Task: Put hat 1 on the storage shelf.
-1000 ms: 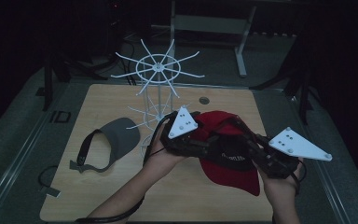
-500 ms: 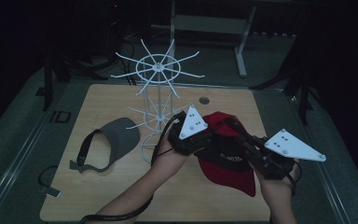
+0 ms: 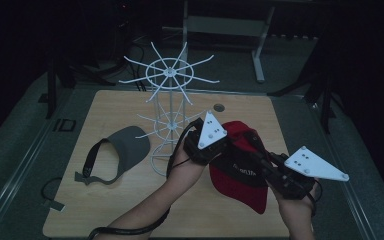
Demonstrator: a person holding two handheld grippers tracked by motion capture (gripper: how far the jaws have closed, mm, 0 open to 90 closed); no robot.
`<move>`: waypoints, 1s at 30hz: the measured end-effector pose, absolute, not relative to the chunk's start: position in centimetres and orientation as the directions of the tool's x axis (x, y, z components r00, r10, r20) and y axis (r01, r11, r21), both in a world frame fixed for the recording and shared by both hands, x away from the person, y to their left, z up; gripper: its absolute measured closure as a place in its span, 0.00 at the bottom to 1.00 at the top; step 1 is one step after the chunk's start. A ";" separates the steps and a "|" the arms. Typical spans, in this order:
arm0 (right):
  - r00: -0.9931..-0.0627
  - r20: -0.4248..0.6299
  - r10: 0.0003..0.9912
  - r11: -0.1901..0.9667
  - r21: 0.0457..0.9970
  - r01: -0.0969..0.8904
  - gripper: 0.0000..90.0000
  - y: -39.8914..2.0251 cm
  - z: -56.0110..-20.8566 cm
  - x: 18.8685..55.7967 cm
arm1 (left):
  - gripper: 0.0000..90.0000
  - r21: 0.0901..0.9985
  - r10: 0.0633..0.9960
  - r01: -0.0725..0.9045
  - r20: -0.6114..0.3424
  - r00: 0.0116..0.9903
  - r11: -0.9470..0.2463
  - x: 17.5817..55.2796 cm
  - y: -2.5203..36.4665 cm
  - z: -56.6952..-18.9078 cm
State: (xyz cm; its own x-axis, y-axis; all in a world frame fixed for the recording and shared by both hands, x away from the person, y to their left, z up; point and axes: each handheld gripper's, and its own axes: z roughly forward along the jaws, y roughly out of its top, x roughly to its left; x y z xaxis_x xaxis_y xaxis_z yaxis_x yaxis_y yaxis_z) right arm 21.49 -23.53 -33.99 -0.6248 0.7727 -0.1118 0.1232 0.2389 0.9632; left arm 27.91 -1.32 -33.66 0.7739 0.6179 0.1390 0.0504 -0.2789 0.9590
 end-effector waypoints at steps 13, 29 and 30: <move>-0.664 -0.127 0.737 0.252 0.963 0.095 0.77 -23.8 -34.2 19.0 | 1.00 0.964 0.566 0.001 0.154 0.810 -0.264 27.2 -1.1 -32.7; -0.714 -0.157 0.682 0.232 0.973 0.007 0.62 -25.2 -32.6 16.1 | 1.00 0.961 0.425 -0.049 0.166 0.890 -0.274 27.2 -0.4 -33.6; -0.707 -0.159 0.689 0.237 0.971 0.013 0.62 -25.4 -32.6 16.4 | 1.00 0.957 0.404 -0.062 0.178 0.897 -0.284 27.1 -0.3 -33.7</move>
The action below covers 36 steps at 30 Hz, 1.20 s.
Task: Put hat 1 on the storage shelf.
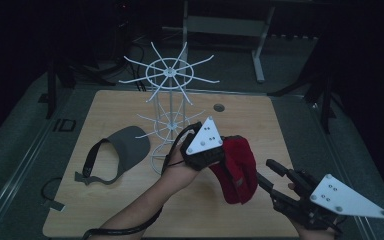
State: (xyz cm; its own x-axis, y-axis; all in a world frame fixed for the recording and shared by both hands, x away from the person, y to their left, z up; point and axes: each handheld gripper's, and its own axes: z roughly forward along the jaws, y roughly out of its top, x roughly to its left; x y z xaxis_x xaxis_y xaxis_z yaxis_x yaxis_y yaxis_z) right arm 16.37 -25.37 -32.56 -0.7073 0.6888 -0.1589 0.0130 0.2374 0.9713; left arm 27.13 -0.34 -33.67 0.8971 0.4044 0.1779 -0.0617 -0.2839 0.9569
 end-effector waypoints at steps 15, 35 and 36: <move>-0.793 -0.134 0.594 0.321 0.944 0.080 0.64 -25.1 -34.0 20.0 | 1.00 0.956 0.249 -0.069 0.143 0.958 -0.284 27.9 0.5 -34.1; -0.795 -0.150 0.588 0.315 0.948 0.054 0.99 -25.2 -33.7 19.7 | 1.00 0.958 0.153 -0.071 0.117 0.981 -0.278 28.4 0.8 -33.9; -0.790 -0.149 0.595 0.309 0.950 0.053 0.99 -25.3 -33.6 19.7 | 1.00 0.957 0.148 -0.073 0.118 0.982 -0.281 28.3 0.7 -33.9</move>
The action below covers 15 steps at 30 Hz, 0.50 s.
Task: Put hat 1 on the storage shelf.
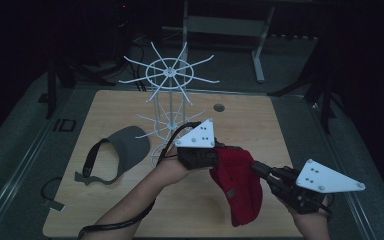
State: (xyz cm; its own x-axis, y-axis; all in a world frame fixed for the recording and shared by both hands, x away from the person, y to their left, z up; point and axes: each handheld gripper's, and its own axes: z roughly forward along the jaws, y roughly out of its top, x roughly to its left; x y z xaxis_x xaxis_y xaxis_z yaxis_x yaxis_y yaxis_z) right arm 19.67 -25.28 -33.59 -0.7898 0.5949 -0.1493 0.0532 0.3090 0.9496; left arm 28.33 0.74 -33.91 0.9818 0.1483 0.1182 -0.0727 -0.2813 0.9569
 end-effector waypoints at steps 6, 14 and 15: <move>-0.762 -0.152 0.630 0.289 0.956 0.048 0.99 -25.5 -32.9 19.5 | 0.97 0.954 0.142 -0.086 0.131 0.981 -0.287 28.0 0.6 -33.9; -0.730 -0.145 0.668 0.262 0.964 0.048 0.99 -26.1 -32.3 19.7 | 0.65 0.956 0.206 -0.070 0.132 0.970 -0.283 27.9 1.6 -33.9; -0.725 -0.143 0.673 0.256 0.965 0.048 0.99 -26.2 -32.2 19.7 | 0.63 0.955 0.217 -0.070 0.136 0.967 -0.288 27.8 1.7 -33.9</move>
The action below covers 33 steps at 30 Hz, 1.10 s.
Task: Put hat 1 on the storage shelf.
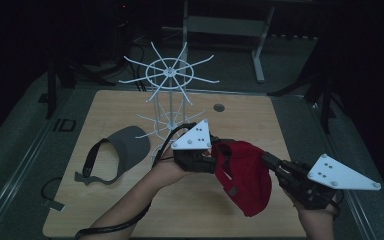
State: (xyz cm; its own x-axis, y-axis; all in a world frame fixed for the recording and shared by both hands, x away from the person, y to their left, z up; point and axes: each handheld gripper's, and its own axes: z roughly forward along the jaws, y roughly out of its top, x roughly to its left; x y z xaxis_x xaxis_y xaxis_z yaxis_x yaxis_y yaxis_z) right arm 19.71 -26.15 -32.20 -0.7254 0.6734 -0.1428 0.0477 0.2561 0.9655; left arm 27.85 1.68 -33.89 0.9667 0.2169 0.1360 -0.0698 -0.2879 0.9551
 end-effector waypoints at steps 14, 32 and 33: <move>-0.708 -0.136 0.693 0.239 0.970 0.047 0.99 -26.7 -31.7 19.4 | 0.53 0.956 0.305 -0.064 0.155 0.940 -0.287 26.7 3.9 -33.9; -0.641 -0.116 0.759 0.189 0.981 0.045 0.99 -28.2 -29.7 20.6 | 0.55 0.971 0.421 -0.006 0.110 0.900 -0.240 25.1 7.7 -36.6; -0.633 -0.118 0.765 0.188 0.981 0.043 0.99 -28.3 -29.5 20.8 | 0.55 0.971 0.423 -0.005 0.110 0.899 -0.241 24.9 7.9 -37.0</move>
